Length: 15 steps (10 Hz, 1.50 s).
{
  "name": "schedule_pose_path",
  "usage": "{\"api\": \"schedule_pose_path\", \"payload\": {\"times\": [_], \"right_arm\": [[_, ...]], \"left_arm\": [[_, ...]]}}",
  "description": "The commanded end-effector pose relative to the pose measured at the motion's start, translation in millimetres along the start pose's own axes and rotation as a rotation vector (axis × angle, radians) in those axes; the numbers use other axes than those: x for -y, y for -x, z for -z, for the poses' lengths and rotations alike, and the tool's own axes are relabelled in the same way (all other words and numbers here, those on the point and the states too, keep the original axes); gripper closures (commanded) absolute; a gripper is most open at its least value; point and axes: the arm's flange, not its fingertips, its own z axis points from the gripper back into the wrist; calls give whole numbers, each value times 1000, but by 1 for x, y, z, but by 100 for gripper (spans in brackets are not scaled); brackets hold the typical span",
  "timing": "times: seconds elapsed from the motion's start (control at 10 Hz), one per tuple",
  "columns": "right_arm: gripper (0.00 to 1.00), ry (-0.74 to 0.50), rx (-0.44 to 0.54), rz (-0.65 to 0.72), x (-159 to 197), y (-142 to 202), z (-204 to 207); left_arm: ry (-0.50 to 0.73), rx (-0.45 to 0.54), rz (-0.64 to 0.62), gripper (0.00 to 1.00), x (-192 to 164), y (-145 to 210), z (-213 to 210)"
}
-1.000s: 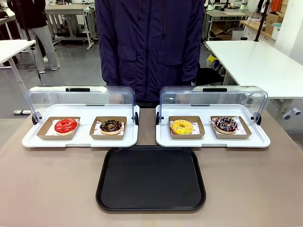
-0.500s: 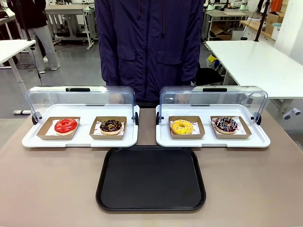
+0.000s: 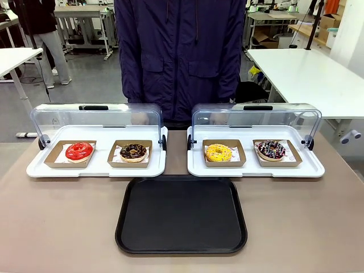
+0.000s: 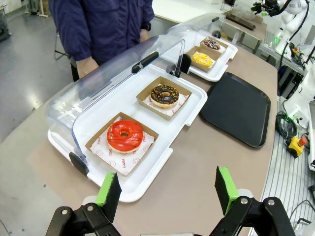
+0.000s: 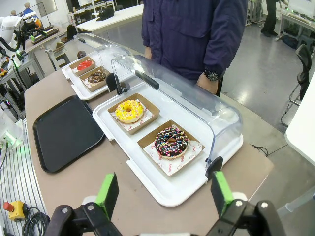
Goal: Move the fourth donut from the left to the tray.
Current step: Pick up the Paper togo box containing the Donut indicated by the person and place it on the Handle tray.
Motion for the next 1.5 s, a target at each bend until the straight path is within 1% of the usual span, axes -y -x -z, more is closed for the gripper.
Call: {"api": "schedule_pose_path", "payload": {"times": [0.0, 1.4], "right_arm": [[0, 1, 33, -25, 4, -2, 1], [0, 1, 33, -25, 4, -2, 1]], "left_arm": [[5, 9, 7, 0, 0, -1, -1], [5, 9, 7, 0, 0, -1, -1]]}}
